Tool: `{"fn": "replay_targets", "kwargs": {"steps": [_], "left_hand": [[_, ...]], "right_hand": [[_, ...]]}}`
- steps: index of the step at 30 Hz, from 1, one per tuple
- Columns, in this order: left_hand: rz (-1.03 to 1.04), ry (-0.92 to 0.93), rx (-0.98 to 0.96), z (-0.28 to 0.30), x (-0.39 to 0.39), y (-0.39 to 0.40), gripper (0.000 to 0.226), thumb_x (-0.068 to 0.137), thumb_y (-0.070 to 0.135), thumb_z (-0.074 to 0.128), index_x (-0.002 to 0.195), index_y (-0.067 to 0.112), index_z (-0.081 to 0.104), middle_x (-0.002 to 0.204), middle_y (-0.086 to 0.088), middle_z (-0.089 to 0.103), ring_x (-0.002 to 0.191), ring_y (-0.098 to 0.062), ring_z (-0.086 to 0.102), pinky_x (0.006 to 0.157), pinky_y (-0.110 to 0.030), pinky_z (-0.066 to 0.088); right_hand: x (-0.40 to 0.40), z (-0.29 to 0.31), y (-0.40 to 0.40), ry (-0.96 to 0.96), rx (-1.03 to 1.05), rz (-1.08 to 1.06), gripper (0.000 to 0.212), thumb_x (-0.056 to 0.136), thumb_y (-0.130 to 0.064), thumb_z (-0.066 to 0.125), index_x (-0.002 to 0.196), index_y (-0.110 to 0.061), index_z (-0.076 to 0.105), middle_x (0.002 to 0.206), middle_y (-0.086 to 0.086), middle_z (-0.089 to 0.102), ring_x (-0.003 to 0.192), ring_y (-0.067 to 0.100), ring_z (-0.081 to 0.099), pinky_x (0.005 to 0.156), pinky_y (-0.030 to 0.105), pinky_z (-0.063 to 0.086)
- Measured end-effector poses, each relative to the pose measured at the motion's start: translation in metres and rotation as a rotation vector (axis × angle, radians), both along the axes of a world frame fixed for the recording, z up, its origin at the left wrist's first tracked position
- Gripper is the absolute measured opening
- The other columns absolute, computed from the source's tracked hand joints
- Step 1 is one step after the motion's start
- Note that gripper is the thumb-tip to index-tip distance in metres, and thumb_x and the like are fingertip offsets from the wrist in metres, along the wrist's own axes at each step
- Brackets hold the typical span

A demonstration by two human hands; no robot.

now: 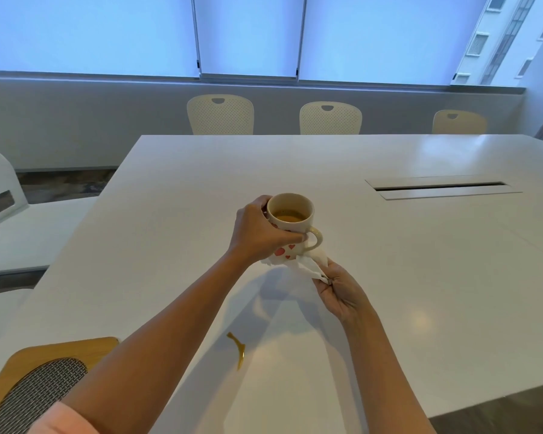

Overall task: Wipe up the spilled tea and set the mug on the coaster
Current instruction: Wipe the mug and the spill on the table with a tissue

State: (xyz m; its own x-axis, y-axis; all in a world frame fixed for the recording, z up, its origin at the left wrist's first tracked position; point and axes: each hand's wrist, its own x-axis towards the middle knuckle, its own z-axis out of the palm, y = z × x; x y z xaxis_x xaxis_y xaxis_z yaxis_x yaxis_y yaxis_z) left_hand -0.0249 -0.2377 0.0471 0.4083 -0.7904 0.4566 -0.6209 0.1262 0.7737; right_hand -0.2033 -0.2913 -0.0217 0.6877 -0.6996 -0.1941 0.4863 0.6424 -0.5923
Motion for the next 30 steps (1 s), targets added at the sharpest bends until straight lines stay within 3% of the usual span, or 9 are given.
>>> {"fn": "replay_targets", "kwargs": {"steps": [6,11,13,16,20,24,30], "left_hand": [[-0.002,0.005,0.008,0.001,-0.001,0.003,0.077,0.059,0.051,0.090,0.124,0.019,0.062,0.112,0.007,0.068,0.093,-0.013,0.064,0.070,-0.010,0.050],[-0.005,0.007,0.006,0.000,-0.002,0.007,0.077,0.059,0.052,0.090,0.123,0.019,0.063,0.111,0.008,0.069,0.091,-0.011,0.065,0.069,-0.009,0.051],[-0.005,0.003,0.007,0.000,-0.003,0.007,0.077,0.059,0.053,0.089,0.124,0.019,0.063,0.112,0.007,0.070,0.093,-0.012,0.065,0.074,-0.016,0.055],[0.003,0.000,0.004,0.001,-0.004,0.007,0.077,0.059,0.054,0.090,0.123,0.020,0.063,0.111,0.007,0.070,0.092,-0.012,0.066,0.074,-0.018,0.056],[0.011,0.016,0.000,0.000,-0.004,0.008,0.079,0.056,0.052,0.091,0.123,0.020,0.063,0.110,0.008,0.070,0.094,-0.012,0.066,0.074,-0.020,0.057],[0.022,0.050,-0.002,-0.003,-0.006,0.008,0.077,0.058,0.052,0.090,0.123,0.021,0.062,0.108,0.012,0.067,0.093,-0.010,0.066,0.070,-0.012,0.051],[0.032,0.033,-0.011,-0.003,-0.009,0.007,0.078,0.058,0.054,0.090,0.123,0.022,0.061,0.107,0.014,0.065,0.088,-0.007,0.063,0.065,-0.005,0.047]], "right_hand": [[0.010,-0.001,0.000,-0.086,-0.022,-0.061,0.034,0.103,-0.013,0.049,0.135,-0.005,0.058,0.127,0.022,0.066,0.109,0.034,0.070,0.079,0.040,0.062],[0.020,-0.003,-0.004,-0.160,0.020,-0.050,0.041,0.100,-0.019,0.049,0.138,-0.005,0.057,0.131,0.021,0.062,0.113,0.031,0.066,0.096,0.040,0.055],[0.023,-0.004,-0.005,-0.194,0.049,-0.032,0.037,0.103,-0.019,0.043,0.130,-0.004,0.063,0.125,0.020,0.066,0.107,0.030,0.070,0.092,0.037,0.056],[0.028,-0.005,-0.005,-0.228,0.093,-0.026,0.036,0.103,-0.016,0.041,0.135,-0.004,0.054,0.119,0.020,0.069,0.103,0.029,0.072,0.092,0.037,0.056],[0.036,-0.006,-0.004,-0.213,0.099,-0.068,0.032,0.105,-0.011,0.038,0.131,-0.003,0.053,0.110,0.020,0.074,0.098,0.029,0.074,0.076,0.037,0.063],[0.046,-0.006,0.004,-0.123,0.120,-0.028,0.028,0.106,-0.008,0.038,0.124,0.000,0.057,0.102,0.021,0.074,0.089,0.027,0.076,0.069,0.032,0.063],[0.054,-0.010,0.021,-0.145,0.237,0.030,0.029,0.107,-0.006,0.033,0.120,0.005,0.056,0.094,0.022,0.070,0.074,0.024,0.074,0.060,0.029,0.062]]}}
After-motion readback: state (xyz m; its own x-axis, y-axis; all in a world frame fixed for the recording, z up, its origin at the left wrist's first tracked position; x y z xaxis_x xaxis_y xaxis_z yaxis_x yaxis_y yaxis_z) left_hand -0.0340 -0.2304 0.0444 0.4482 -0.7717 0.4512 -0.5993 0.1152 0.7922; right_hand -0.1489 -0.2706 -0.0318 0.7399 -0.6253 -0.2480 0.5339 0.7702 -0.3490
